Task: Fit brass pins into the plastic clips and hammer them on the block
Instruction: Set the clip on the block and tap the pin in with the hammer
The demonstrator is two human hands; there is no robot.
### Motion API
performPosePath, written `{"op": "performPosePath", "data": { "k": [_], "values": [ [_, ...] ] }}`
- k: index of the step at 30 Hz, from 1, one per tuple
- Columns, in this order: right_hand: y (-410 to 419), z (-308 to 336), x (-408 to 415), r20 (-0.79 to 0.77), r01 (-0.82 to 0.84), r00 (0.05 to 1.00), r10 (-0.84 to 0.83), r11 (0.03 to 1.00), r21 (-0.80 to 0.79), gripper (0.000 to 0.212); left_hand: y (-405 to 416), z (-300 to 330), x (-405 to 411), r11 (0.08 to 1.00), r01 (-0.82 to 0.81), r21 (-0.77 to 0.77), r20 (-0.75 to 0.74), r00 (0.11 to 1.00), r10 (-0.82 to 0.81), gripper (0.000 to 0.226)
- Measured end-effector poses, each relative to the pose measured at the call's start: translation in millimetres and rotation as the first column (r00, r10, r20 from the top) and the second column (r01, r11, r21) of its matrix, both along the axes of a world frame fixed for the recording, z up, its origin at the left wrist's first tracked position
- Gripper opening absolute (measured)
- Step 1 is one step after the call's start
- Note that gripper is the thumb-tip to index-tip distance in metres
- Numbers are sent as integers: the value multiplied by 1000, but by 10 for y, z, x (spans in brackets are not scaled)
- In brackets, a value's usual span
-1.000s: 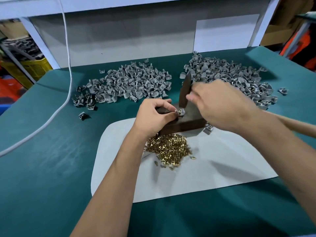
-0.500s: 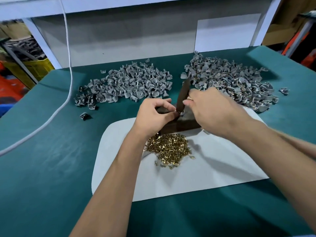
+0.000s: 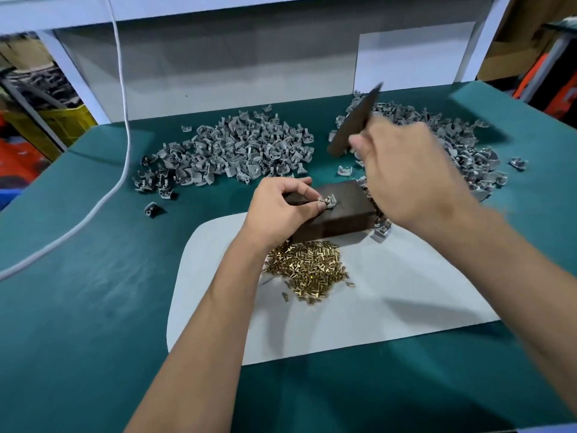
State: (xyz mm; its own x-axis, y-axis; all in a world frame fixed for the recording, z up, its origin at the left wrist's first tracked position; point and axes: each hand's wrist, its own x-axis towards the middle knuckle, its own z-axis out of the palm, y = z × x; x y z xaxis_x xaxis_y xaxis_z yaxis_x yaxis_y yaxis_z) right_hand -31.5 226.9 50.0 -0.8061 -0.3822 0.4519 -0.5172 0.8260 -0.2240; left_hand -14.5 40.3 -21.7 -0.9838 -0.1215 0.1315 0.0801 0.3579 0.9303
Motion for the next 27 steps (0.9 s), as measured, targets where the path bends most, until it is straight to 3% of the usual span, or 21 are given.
{"op": "performPosePath", "data": {
  "k": [4, 7, 9, 10, 14, 20, 22, 25, 27],
  "values": [
    [-43, -127, 41, 268, -26, 963, -37, 973, 228, 27, 4, 1, 10, 1000, -1, 4, 4, 1000, 0, 11],
    [19, -24, -34, 150, -15, 989, -12, 983, 183, 26, 1, 5, 10, 1000, 3, -4, 7, 1000, -3, 8],
    [15, -52, -27, 0, 1, 1000, -1, 1000, -25, 23, -2, 2, 0, 1000, 6, -2, 6, 1000, -6, 9],
    [-8, -93, -9, 0, 3, 1000, -3, 998, -66, 23, -8, -5, 1, 1000, 2, 1, 1, 1000, -2, 10],
    [-7, -278, 28, 230, 1, 973, -31, 992, 127, 25, -7, -17, 19, 1000, 4, -10, -19, 1000, -5, 15],
    [198, -163, -47, 223, -151, 965, 136, 987, 53, 26, -4, -16, 8, 998, -2, -68, -37, 999, 0, 8],
    [341, -90, -65, 296, -268, 922, 251, 963, 18, 25, -5, -11, 12, 999, -2, -41, -27, 1000, 1, 8],
    [553, -34, -75, 565, -415, 735, 375, 908, -64, 10, 6, 2, 21, 1000, 8, -10, -4, 1000, -8, 7],
    [599, -110, -45, 661, -460, 650, 374, 887, -50, 10, 9, 10, 28, 1000, 15, 15, 2, 1000, -15, 8]
  ]
}}
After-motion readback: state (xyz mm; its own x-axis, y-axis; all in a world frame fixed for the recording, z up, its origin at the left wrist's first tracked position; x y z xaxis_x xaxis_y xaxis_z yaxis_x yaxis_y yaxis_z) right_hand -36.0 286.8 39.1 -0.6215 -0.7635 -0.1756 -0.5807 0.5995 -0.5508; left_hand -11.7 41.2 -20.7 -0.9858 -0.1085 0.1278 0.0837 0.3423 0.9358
